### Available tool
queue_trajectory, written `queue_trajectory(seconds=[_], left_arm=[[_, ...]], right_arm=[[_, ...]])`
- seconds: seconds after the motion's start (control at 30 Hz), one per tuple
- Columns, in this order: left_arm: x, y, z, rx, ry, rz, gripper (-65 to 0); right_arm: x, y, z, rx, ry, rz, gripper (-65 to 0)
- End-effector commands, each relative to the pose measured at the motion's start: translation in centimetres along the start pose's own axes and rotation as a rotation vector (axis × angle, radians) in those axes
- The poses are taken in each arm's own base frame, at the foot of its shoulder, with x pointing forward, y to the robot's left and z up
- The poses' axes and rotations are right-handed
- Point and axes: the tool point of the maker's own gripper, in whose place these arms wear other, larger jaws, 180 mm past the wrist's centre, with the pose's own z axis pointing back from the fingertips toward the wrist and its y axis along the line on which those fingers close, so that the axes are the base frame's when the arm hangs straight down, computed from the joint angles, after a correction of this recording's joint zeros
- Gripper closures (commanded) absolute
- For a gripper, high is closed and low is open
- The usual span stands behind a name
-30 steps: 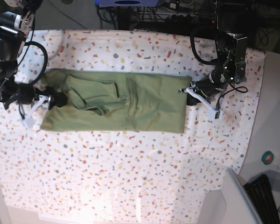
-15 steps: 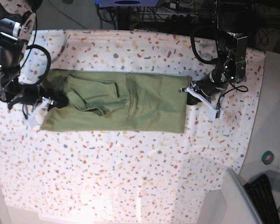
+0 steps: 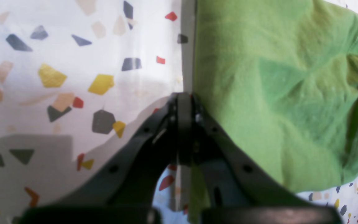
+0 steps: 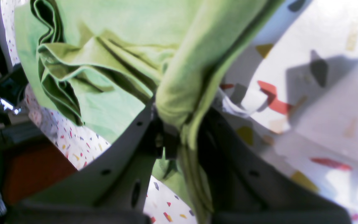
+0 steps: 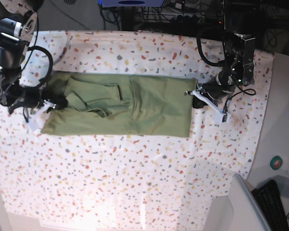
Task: Layout the t-shirt on the table in an organized manner, then fold the t-shirt properly
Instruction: 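Grasp the folded end of the green strip with the right gripper, then lift the held end with the right gripper and fold it toward the left gripper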
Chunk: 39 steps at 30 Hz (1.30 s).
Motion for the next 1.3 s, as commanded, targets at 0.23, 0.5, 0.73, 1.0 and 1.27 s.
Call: queue_trajectory(seconds=[0.23, 0.5, 0.73, 1.0, 1.27], left_arm=[[-1.0, -3.0, -1.0, -0.048, 0.049, -0.063, 0.0], [0.5, -5.9, -2.2, -0.097, 0.022, -0.042, 0.0], [0.5, -6.3, -2.3, -0.103, 0.022, -0.038, 0.0], [0.4, -6.1, -2.1, -0.099, 0.021, -0.043, 0.0], [0.5, -5.4, -2.0, -0.088, 0.023, -0.051, 0.0]], right_arm=[[5.1, 2.0, 3.7, -0.092, -0.206, 0.059, 0.0], [4.6, 7.2, 3.4, -0.135, -0.203, 0.194, 0.0], [3.7, 12.8, 2.4, -0.123, -0.191, 0.273, 0.0], [0.5, 16.7, -0.3, -0.102, -0.096, 0.332, 0.0], [-1.9, 21.2, -2.7, -0.075, -0.071, 0.416, 0.0]])
